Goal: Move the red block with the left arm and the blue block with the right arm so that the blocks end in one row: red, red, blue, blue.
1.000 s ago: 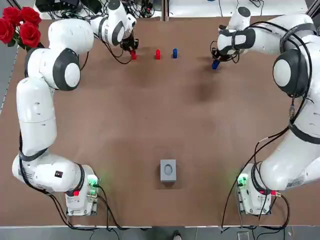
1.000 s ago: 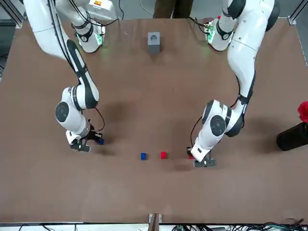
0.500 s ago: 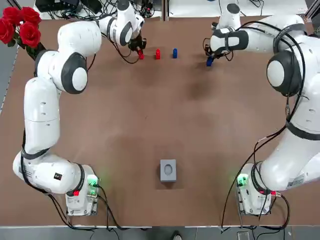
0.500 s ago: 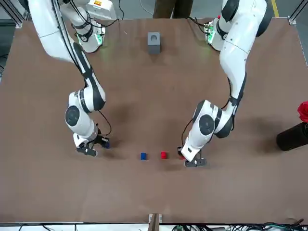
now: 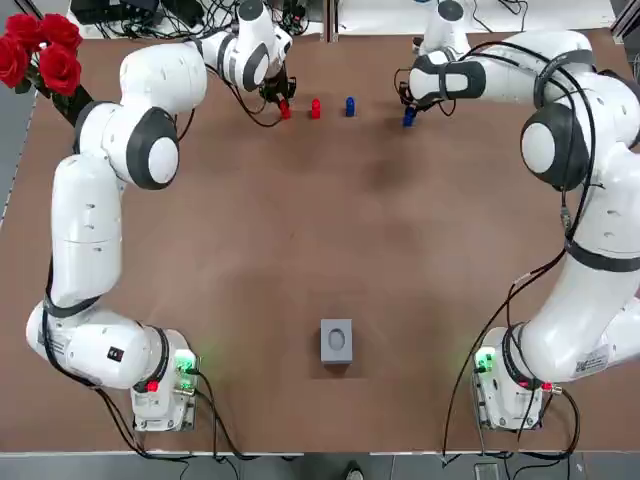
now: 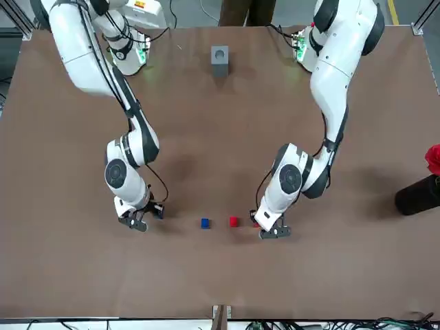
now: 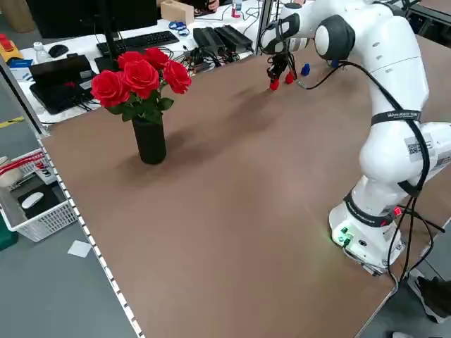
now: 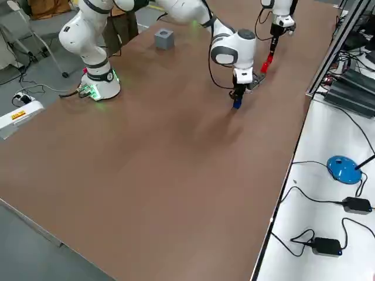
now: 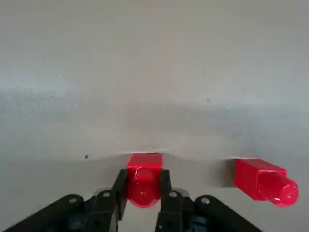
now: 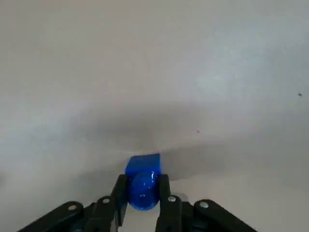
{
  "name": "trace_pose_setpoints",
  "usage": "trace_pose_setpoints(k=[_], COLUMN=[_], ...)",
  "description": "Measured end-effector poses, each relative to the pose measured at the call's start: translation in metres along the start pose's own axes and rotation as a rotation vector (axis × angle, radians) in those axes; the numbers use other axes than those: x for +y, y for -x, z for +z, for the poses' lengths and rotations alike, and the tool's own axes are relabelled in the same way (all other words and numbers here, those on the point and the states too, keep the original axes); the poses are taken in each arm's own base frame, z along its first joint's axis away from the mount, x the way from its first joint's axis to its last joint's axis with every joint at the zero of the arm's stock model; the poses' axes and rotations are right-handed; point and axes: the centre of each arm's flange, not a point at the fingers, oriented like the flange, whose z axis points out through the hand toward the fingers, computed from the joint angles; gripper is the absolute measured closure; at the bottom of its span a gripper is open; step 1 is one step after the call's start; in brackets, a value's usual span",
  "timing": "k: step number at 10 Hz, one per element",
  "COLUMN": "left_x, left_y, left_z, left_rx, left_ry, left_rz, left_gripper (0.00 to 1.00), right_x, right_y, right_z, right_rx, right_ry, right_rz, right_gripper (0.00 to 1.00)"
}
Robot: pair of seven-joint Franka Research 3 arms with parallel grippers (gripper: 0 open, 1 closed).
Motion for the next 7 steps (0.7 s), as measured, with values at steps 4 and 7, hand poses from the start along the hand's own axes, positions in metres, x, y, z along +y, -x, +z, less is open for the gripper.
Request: trace_pose_setpoints(k=[4,7], left_x=[0.001,0.001], left_y=[0.0,0.0], left_z=[0.0,0.0], left_rx=[0.0,0.0], left_ry=[0.001,0.001], left_rz=[0.001,0.001], left_gripper=[0.7,0.7], right_x=[-0.039,-0.055], right_y=[0.009,0.013], right_z=[0.003,0.003], right_rx=[0.001,0.005], right_ry=[0.016,0.017], right_rz=[0.003,-0.001], right_gripper=[0.7,0.7])
